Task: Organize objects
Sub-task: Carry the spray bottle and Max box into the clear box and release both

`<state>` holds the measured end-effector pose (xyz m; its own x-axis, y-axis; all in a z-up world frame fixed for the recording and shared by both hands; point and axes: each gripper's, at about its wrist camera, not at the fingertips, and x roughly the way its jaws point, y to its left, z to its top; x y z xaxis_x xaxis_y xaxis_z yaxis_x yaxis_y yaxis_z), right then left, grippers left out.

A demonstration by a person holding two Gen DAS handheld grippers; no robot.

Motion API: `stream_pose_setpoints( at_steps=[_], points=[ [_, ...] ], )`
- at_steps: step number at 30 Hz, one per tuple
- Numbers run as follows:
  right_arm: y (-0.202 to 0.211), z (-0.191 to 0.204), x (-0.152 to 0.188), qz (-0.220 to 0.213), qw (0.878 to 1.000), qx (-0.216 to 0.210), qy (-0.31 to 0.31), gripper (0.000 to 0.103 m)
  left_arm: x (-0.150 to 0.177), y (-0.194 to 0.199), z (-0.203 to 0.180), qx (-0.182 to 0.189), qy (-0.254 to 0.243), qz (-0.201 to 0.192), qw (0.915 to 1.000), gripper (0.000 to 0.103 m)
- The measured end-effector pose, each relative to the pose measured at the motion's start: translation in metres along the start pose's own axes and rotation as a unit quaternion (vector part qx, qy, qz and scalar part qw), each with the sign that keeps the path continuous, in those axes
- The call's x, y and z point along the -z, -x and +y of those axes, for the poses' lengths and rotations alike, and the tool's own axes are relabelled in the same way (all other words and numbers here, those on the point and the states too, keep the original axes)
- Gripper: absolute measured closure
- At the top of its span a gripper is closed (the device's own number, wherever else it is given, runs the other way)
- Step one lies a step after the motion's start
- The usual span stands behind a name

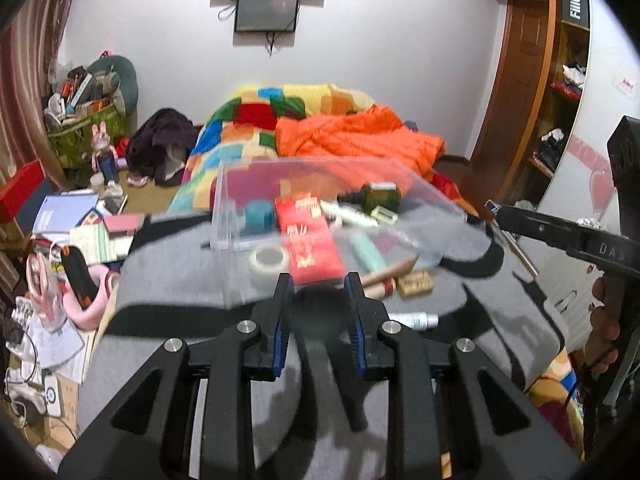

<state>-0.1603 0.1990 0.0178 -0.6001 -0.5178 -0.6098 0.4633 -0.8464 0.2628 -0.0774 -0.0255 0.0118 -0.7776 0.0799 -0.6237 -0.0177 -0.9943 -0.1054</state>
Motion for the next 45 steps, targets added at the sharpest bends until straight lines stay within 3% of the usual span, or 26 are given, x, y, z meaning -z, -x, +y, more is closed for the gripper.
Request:
stream_pose_setpoints(
  at_steps=[9,20,33,40,43,45],
  points=[
    [-0.013,0.019,-0.029,-0.024,1.0,-0.001,0.02,0.057,-0.038,-0.017,0.003,0.008,0.008,-0.019,0.9998,0.078],
    [-0.06,0.023,-0.048,-0.002,1.0,-0.002,0.016,0.057,-0.074,-0.029,0.024,0.001,0.034,-0.033,0.9989,0.078],
    [-0.128,0.015,-0.033,0.079,0.996,0.041,0.026,0.057,-0.066,-0.097,0.023,0.011,0.032,0.042,0.9985,0.078],
    [-0.131,0.025,-0.03,0.077,0.994,0.061,0.053,0.057,-0.062,-0.102,0.018,0.009,0.03,0.051,0.9982,0.077],
    [-0.128,0.025,-0.031,0.082,0.994,0.054,0.054,0.057,-0.062,-0.095,0.016,0.004,0.023,0.044,0.9987,0.067],
    [-0.123,0.024,-0.031,0.084,0.994,0.045,0.052,0.056,-0.062,-0.088,0.014,0.001,0.019,0.035,0.9992,0.054]
  ],
)
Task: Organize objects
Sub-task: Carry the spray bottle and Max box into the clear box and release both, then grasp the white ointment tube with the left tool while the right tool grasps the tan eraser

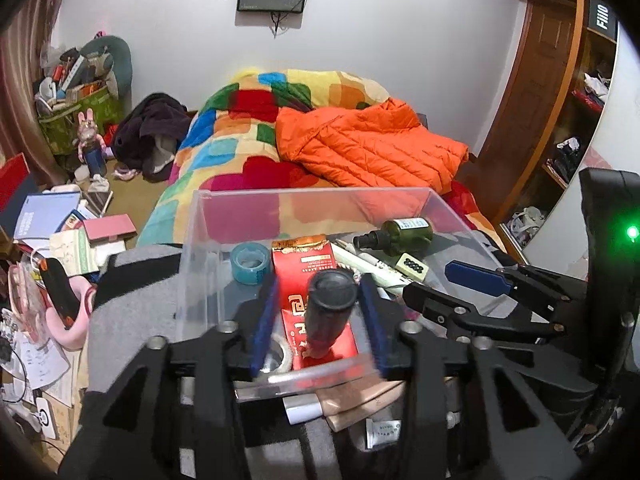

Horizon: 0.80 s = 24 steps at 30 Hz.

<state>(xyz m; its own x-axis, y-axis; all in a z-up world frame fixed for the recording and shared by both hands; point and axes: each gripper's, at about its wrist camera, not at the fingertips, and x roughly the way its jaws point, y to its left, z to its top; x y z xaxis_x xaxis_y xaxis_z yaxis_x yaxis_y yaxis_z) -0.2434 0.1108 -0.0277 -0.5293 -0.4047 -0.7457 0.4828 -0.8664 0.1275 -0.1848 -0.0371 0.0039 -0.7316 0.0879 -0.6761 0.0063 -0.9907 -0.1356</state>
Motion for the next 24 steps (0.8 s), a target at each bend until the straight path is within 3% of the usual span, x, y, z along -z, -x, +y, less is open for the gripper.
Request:
stream_pose_setpoints(
  at_steps=[9,13,24],
  points=[
    [0.038,-0.003,0.008,-0.03,1.0,-0.003,0.007,0.038,0.012,0.034,-0.012,-0.011,-0.024,-0.029,0.9992,0.017],
    [0.051,-0.008,0.02,-0.034,0.999,0.01,0.011,0.034,0.028,0.039,-0.016,0.004,-0.031,-0.012,0.9994,0.013],
    [0.057,-0.031,0.065,0.005,0.999,0.039,0.03,0.034,0.083,0.018,-0.044,0.034,-0.079,0.071,0.9938,0.012]
  ],
)
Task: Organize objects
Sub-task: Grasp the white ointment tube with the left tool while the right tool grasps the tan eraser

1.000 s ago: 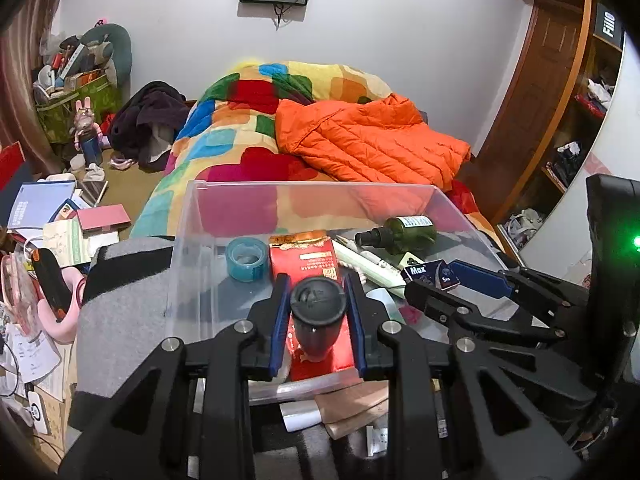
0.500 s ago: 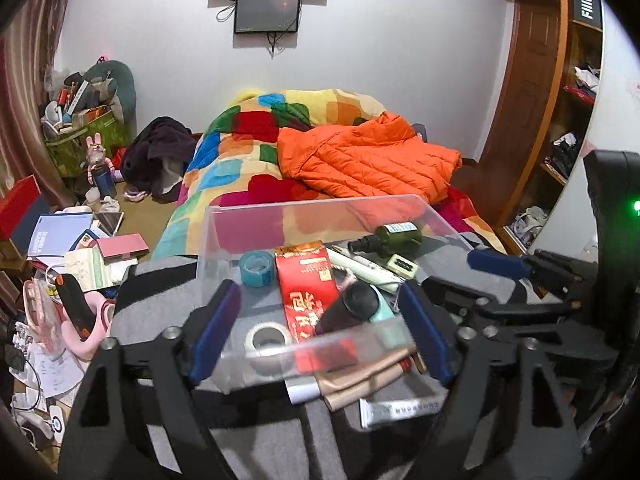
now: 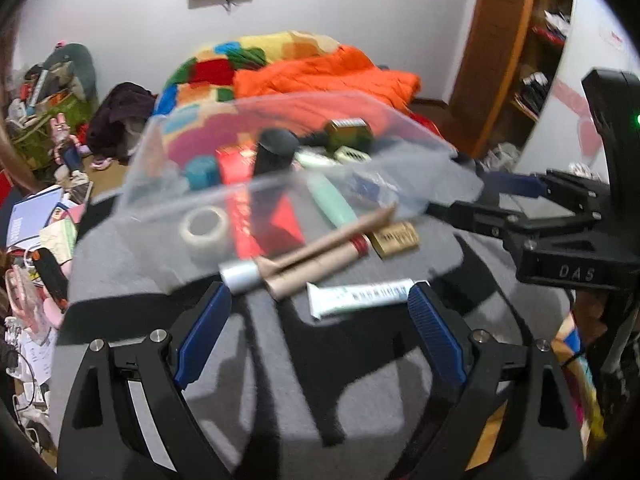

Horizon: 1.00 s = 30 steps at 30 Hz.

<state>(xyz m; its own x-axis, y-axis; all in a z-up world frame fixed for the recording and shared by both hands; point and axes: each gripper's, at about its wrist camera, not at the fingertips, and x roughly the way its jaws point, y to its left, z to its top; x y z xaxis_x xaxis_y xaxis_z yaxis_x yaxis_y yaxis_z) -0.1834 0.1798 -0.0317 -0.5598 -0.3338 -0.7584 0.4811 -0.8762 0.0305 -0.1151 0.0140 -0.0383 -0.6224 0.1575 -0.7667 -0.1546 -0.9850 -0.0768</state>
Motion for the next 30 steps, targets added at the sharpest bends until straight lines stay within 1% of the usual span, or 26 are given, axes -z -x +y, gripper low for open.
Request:
stream_pose_setpoints(
  at_steps=[6,10,13,15,18,20,21,22,24,25,26,28,30],
  points=[
    [-0.005,-0.011,0.011,0.015,1.0,-0.002,-0.011,0.034,0.004,-0.025,-0.022,0.011,-0.052,0.034,0.998,0.013],
    [-0.006,-0.013,0.012,0.018,1.0,-0.007,-0.014,0.034,-0.002,-0.033,-0.034,0.018,-0.094,0.033,0.9949,0.015],
    [-0.009,-0.014,0.014,0.024,1.0,-0.01,-0.016,0.034,-0.01,-0.04,-0.041,0.035,-0.11,0.042,0.9924,0.027],
    [-0.01,-0.013,0.015,0.028,0.999,-0.011,-0.019,0.034,-0.012,-0.044,-0.044,0.045,-0.119,0.047,0.9908,0.046],
    [-0.011,-0.014,0.017,0.031,0.999,-0.016,-0.023,0.034,-0.008,-0.051,-0.047,0.053,-0.124,0.057,0.9893,0.057],
    [-0.011,-0.015,0.017,0.033,0.999,-0.018,-0.025,0.034,-0.006,-0.048,-0.044,0.063,-0.115,0.057,0.9898,0.062],
    [-0.012,-0.015,0.017,0.033,0.999,-0.02,-0.025,0.034,-0.006,-0.046,-0.041,0.067,-0.109,0.059,0.9901,0.068],
    [-0.013,-0.014,0.017,0.035,0.999,-0.022,-0.025,0.034,-0.004,-0.044,-0.039,0.07,-0.104,0.06,0.9903,0.07],
    [-0.015,-0.012,0.016,0.037,0.999,-0.026,-0.025,0.034,0.0,-0.041,-0.032,0.071,-0.092,0.059,0.9915,0.08],
    [-0.017,-0.009,0.015,0.037,0.999,-0.029,-0.024,0.034,0.002,-0.039,-0.028,0.069,-0.085,0.058,0.9922,0.082],
    [-0.018,-0.006,0.014,0.037,0.999,-0.033,-0.023,0.034,0.004,-0.036,-0.024,0.069,-0.076,0.058,0.993,0.086],
    [-0.024,0.0,0.012,0.039,0.998,-0.036,-0.02,0.034,0.009,-0.029,-0.017,0.065,-0.057,0.057,0.9946,0.086],
    [-0.03,0.008,0.01,0.041,0.998,-0.038,-0.018,0.034,0.014,-0.023,-0.013,0.054,-0.05,0.053,0.9959,0.086]
  ],
)
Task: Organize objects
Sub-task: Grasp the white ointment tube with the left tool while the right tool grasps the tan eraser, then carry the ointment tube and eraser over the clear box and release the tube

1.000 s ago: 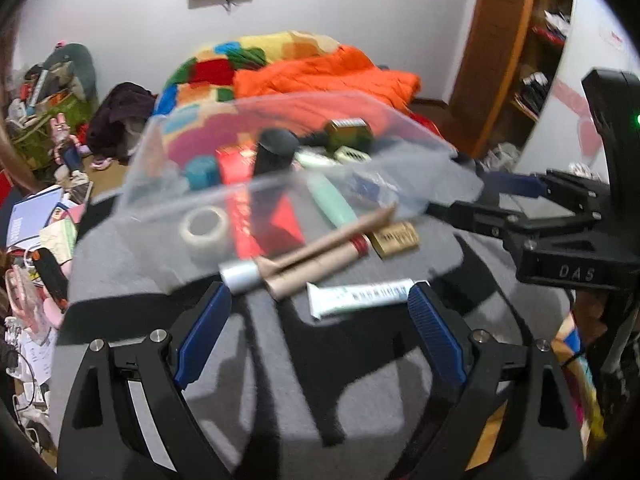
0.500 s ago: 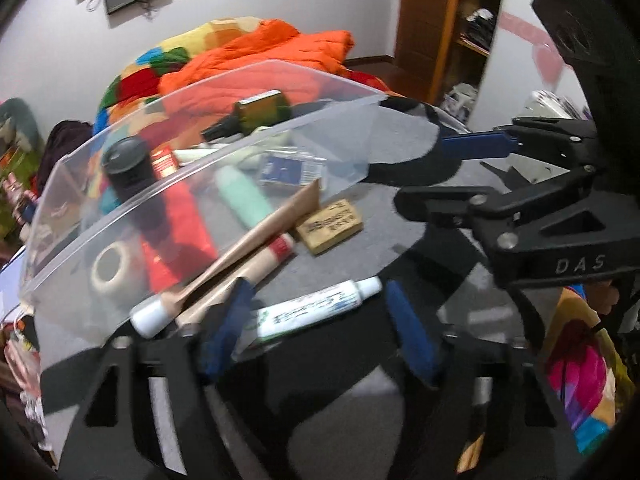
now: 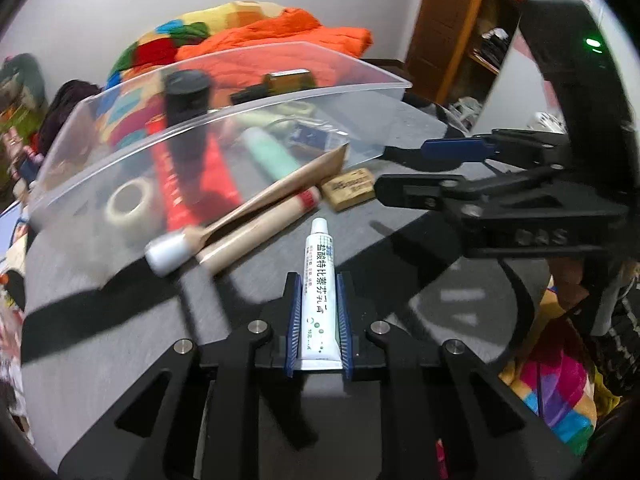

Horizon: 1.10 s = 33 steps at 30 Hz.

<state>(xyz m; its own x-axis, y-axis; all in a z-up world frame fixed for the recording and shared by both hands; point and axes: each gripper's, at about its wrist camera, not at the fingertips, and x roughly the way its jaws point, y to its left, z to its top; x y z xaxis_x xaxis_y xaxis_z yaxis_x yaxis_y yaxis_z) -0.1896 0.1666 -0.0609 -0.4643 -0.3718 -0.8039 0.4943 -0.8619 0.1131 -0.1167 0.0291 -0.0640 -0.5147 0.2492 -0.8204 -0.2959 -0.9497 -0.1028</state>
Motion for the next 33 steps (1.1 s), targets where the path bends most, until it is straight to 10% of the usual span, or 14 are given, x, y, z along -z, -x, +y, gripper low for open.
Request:
stream_pose_setpoints(
  at_steps=[8,16,33],
  points=[
    [-0.027,0.019,-0.006,0.025,1.0,0.009,0.0,0.036,0.03,0.024,0.01,-0.039,0.03,-0.017,0.9987,0.086],
    [-0.027,0.023,-0.004,0.013,0.999,0.039,0.006,0.067,0.027,0.016,0.003,-0.066,0.028,-0.031,0.997,0.086],
    [0.031,0.02,0.013,-0.048,0.999,0.006,-0.007,0.067,0.024,0.044,0.008,-0.061,0.076,-0.09,0.9912,0.087]
  ],
)
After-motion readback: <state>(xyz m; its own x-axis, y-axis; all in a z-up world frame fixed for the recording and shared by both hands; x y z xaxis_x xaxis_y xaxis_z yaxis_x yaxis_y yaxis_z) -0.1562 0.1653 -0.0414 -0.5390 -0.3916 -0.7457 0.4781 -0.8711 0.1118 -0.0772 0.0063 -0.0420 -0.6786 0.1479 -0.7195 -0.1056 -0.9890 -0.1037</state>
